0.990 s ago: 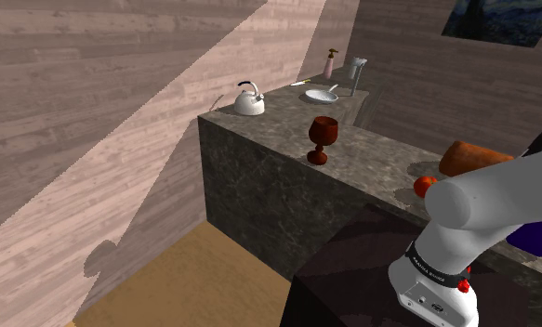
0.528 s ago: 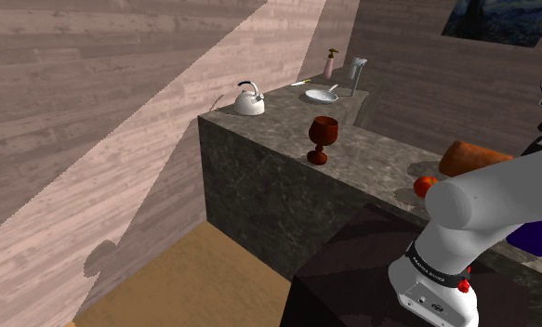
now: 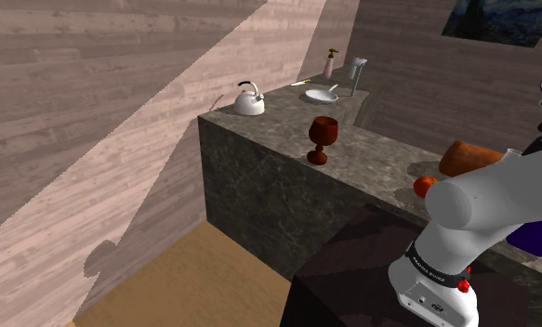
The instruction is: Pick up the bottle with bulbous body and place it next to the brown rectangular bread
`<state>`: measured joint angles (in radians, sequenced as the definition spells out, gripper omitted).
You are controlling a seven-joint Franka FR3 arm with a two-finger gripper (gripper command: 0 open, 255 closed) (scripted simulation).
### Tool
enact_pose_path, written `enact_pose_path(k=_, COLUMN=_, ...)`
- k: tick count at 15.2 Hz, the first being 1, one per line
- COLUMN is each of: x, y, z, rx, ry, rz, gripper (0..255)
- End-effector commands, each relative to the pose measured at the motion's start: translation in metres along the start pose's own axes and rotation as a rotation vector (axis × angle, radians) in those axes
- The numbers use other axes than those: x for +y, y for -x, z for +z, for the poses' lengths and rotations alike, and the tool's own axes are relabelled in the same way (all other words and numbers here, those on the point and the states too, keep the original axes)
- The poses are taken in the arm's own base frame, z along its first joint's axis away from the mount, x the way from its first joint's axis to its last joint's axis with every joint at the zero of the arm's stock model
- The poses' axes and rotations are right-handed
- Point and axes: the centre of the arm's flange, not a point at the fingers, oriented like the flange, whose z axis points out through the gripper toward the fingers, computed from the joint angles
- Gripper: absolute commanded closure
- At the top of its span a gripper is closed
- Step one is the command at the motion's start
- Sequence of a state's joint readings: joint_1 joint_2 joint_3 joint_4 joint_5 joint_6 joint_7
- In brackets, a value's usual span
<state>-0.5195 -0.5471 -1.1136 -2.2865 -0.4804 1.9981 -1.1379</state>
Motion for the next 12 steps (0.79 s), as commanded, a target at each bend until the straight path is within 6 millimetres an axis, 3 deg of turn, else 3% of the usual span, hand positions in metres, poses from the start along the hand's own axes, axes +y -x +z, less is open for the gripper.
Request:
enact_pose_path(k=1, x=0.0, y=0.0, z=0.0, rx=0.0, ry=0.0, rz=0.0, gripper=0)
enact_pose_path(k=3, x=0.0, y=0.0, z=0.0, rx=0.0, ry=0.0, rz=0.0, gripper=0)
enact_pose_path(k=7, x=0.0, y=0.0, z=-0.05, rx=0.0, ry=0.0, rz=0.0, gripper=0)
enact_pose_path(k=12, x=0.0, y=0.0, z=-0.05, rx=0.0, ry=0.0, rz=0.0, gripper=0)
